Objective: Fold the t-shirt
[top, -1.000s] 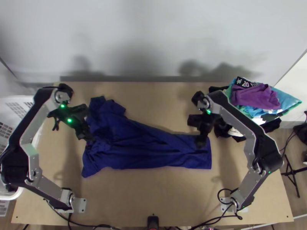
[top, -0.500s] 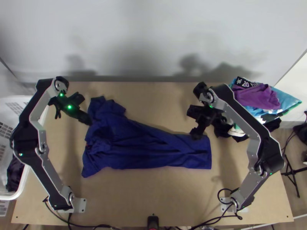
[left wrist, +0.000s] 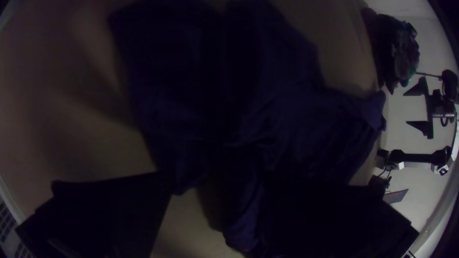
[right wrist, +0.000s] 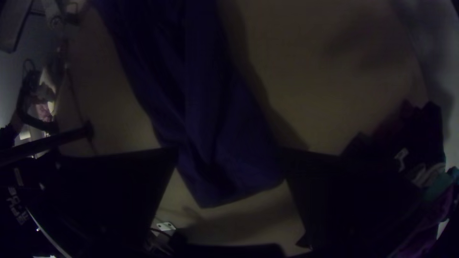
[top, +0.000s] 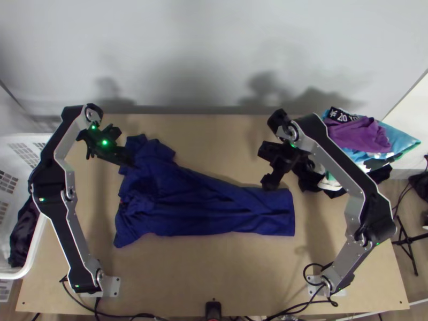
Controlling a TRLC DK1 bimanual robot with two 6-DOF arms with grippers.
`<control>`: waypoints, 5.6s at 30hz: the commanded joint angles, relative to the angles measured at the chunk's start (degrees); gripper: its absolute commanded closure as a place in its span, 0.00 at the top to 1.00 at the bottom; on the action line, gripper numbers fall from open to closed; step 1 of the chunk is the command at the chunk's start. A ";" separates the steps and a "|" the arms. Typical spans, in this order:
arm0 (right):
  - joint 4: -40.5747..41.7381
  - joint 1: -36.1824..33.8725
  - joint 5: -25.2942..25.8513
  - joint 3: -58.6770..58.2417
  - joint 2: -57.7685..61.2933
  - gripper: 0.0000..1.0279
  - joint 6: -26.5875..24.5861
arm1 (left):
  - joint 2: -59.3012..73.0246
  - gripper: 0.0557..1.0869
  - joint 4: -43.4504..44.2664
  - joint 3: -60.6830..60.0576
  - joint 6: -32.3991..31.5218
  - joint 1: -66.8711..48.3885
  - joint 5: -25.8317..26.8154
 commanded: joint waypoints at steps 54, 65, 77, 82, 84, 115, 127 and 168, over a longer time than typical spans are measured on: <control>3.02 1.15 0.04 -3.71 5.64 0.93 2.52 | -25.05 0.04 -2.74 -36.64 28.35 -9.75 6.48; 3.55 3.26 0.04 -2.12 8.90 0.93 2.96 | -23.82 0.57 -2.13 -38.92 29.06 -9.57 1.65; 3.46 0.80 -3.04 6.49 8.54 0.95 4.98 | -31.46 0.96 -1.51 -39.27 28.00 -4.21 2.00; 3.02 1.86 -4.88 15.81 13.99 0.95 8.15 | -34.54 0.96 -1.60 -38.13 28.44 -1.92 1.56; 2.49 3.61 -4.79 19.15 16.10 0.95 8.50 | -35.16 0.96 -1.69 -37.25 28.44 -0.17 1.56; 8.82 14.86 -4.79 33.65 22.61 0.95 16.50 | -27.77 0.96 20.55 -29.87 -4.17 -0.87 13.51; 8.38 11.17 -4.88 28.02 12.41 0.95 16.85 | -15.03 0.96 30.13 -23.37 -13.57 -8.87 9.65; 10.14 5.99 -4.88 12.55 -2.00 0.95 15.27 | 0.00 0.81 26.96 -4.38 -21.13 -5.18 -7.84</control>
